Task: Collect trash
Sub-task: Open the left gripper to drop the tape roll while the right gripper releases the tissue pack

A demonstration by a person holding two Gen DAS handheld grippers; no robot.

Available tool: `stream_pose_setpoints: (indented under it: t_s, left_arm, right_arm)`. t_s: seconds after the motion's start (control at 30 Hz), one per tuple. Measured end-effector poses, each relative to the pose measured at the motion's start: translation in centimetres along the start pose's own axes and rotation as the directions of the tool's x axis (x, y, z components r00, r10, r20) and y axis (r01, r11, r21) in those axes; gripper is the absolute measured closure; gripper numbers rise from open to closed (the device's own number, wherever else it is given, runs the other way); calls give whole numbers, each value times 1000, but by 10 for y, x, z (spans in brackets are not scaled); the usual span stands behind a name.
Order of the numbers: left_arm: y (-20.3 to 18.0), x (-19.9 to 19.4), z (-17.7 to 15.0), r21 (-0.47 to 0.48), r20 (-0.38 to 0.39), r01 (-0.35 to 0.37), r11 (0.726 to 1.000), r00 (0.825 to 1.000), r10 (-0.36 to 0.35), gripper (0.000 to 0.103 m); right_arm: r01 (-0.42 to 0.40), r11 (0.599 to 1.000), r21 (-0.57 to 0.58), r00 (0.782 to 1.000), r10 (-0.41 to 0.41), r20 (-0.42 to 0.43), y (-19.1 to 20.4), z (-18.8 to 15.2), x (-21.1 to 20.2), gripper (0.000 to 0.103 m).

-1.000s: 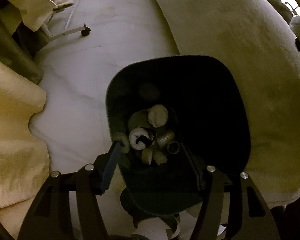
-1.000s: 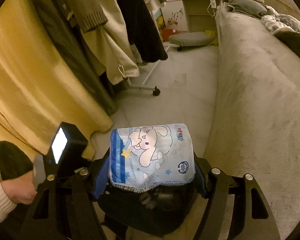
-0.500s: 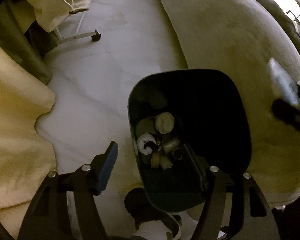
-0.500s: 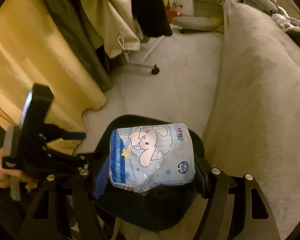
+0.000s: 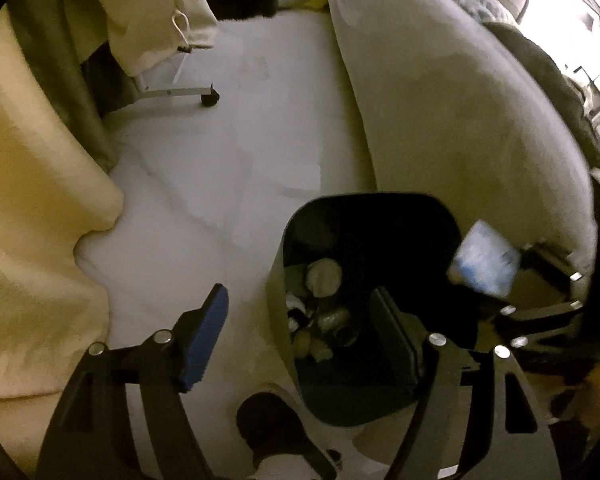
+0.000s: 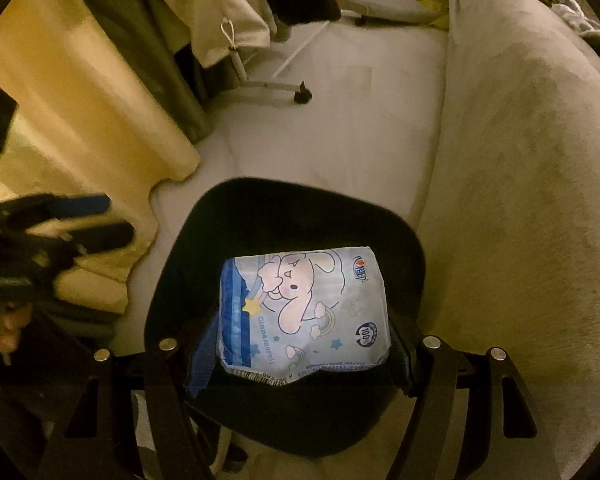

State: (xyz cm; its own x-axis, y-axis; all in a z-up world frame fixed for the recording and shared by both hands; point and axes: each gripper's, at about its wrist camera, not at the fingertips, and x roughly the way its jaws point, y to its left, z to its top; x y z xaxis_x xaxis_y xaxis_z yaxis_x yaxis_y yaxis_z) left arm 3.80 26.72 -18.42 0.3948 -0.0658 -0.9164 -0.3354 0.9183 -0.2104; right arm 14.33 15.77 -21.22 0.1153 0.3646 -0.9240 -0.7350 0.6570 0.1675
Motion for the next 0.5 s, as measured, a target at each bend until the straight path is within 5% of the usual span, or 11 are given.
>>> stream_pose_setpoints:
  t_s: [0.3, 0.5]
  left_arm:
    - [-10, -41, 1, 19, 104, -38, 999, 994, 35, 28]
    - [-16, -86, 1, 22, 230, -33, 999, 973, 27, 29]
  right_arm:
    - [29, 999, -33, 998, -31, -59, 3, -12, 10, 32]
    - [36, 999, -40, 997, -39, -70, 8, -15, 8, 23]
